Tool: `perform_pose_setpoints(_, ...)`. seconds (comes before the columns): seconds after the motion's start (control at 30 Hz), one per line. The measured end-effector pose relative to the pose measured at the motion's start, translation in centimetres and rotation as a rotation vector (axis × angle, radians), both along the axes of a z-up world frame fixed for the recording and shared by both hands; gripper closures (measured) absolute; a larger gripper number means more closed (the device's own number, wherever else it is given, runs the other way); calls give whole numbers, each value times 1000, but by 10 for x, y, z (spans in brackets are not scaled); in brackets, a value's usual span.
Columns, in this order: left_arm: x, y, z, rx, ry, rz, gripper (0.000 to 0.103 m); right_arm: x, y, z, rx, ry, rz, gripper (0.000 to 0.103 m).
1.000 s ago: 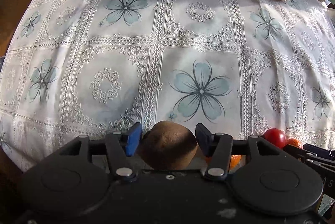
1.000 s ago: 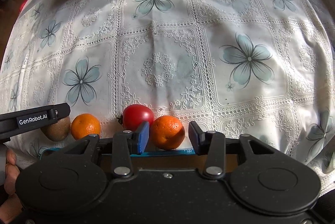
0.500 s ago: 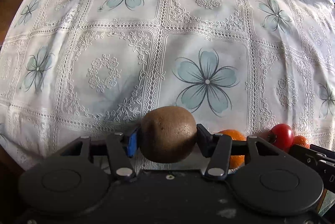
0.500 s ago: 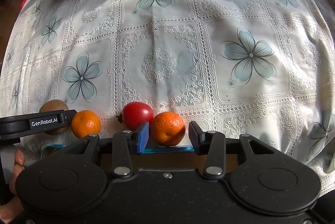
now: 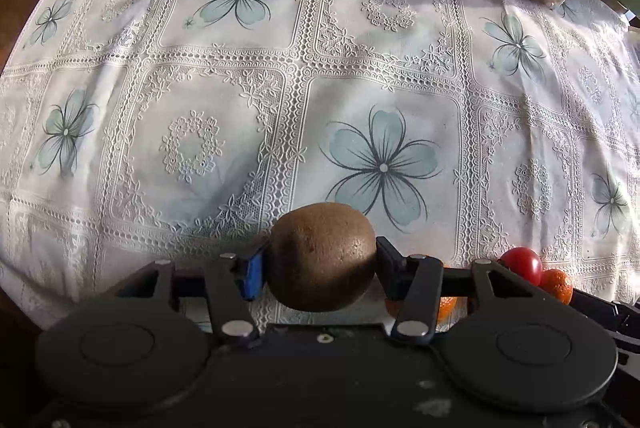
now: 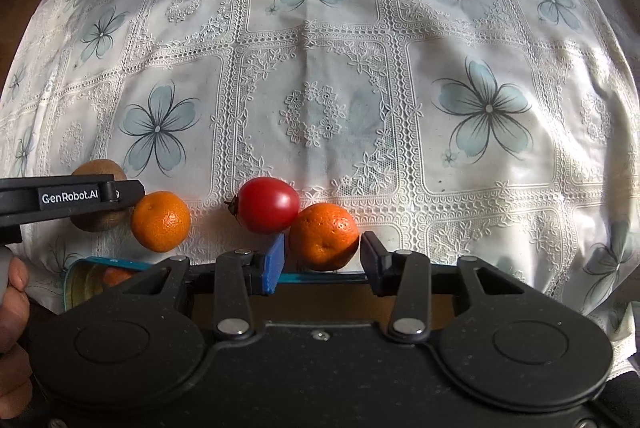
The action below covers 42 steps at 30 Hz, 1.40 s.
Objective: Organize fruits
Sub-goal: 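Carry the kiwi in the left tool and mandarin in the right tool over the tray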
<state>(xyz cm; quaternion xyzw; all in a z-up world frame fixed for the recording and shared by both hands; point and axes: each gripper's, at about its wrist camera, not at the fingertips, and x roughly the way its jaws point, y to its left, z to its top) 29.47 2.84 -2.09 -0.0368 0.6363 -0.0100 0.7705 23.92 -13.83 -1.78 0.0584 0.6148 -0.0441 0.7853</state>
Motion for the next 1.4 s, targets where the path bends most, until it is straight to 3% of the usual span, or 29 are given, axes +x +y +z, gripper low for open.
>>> perform_pose_setpoints(0.03, 0, 0, 0, 2, -2, 0, 48, 0, 0, 0, -2, -5, 3, 56)
perform_pose_setpoints(0.2, -2, -1, 4, 6, -16, -5, 48, 0, -8, 2, 17, -14, -15, 57)
perform_pose_setpoints(0.4, -3, 4, 14, -13, -36, 8, 48, -7, -21, 21, 25, -95, -51, 57)
perform_pose_setpoints(0.77, -28, 9, 42, 43, -142, -4, 48, -29, -23, 45, 11, -243, -35, 57)
perform_pose_setpoints(0.93, -64, 12, 58, 28, -195, 1, 48, -56, -12, 54, -16, -313, 20, 57)
perform_pose_setpoints(1.17, -134, -6, 72, 9, -212, -29, 48, -102, -7, 53, 20, -315, 34, 57)
perform_pose_setpoints(1.4, -194, -30, 69, -51, -110, -36, 48, -138, -23, 59, 69, -327, -16, 57)
